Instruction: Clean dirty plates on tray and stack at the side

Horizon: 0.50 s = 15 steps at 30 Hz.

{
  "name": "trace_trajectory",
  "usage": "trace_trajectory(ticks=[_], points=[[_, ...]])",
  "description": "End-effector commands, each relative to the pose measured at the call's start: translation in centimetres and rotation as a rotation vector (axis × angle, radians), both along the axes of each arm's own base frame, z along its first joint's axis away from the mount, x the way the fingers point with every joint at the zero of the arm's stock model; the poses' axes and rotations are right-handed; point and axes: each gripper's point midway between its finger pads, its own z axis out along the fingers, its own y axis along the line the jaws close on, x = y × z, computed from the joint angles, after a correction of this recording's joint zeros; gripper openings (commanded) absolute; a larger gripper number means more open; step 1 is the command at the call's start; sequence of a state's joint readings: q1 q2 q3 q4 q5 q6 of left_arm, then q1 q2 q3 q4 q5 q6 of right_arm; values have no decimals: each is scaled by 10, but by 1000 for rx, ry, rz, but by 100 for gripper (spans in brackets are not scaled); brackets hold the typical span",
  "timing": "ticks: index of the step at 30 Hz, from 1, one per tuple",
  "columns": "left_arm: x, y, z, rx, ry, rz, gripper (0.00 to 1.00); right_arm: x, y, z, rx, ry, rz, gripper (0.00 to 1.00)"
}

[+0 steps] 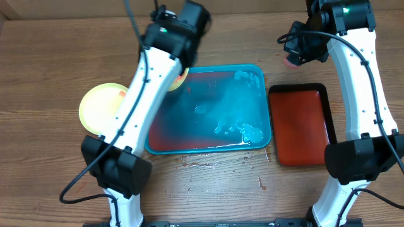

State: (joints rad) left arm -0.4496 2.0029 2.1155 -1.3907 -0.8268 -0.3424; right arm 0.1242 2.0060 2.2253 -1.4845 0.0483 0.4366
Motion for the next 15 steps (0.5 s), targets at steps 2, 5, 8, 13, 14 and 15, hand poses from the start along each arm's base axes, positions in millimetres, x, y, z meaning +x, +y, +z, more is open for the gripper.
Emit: trace_trajectory(ticks=[2, 5, 8, 13, 14, 15], points=[[-9, -2, 39, 115, -195, 75, 4, -1, 0, 3, -2, -5, 20, 4], [-12, -13, 45, 128, -237, 70, 4, -3, -1, 2, -3, 5, 20, 4], [-15, -23, 49, 147, -259, 51, 4, -3, -1, 2, -4, 7, 20, 4], [-20, -37, 63, 211, -312, 21, 4, -3, -1, 2, -4, 7, 20, 4], [-21, -39, 64, 220, -317, 16, 4, -3, -1, 2, -4, 8, 20, 4], [-23, -41, 67, 235, -323, 10, 4, -3, -1, 2, -4, 8, 20, 4]])
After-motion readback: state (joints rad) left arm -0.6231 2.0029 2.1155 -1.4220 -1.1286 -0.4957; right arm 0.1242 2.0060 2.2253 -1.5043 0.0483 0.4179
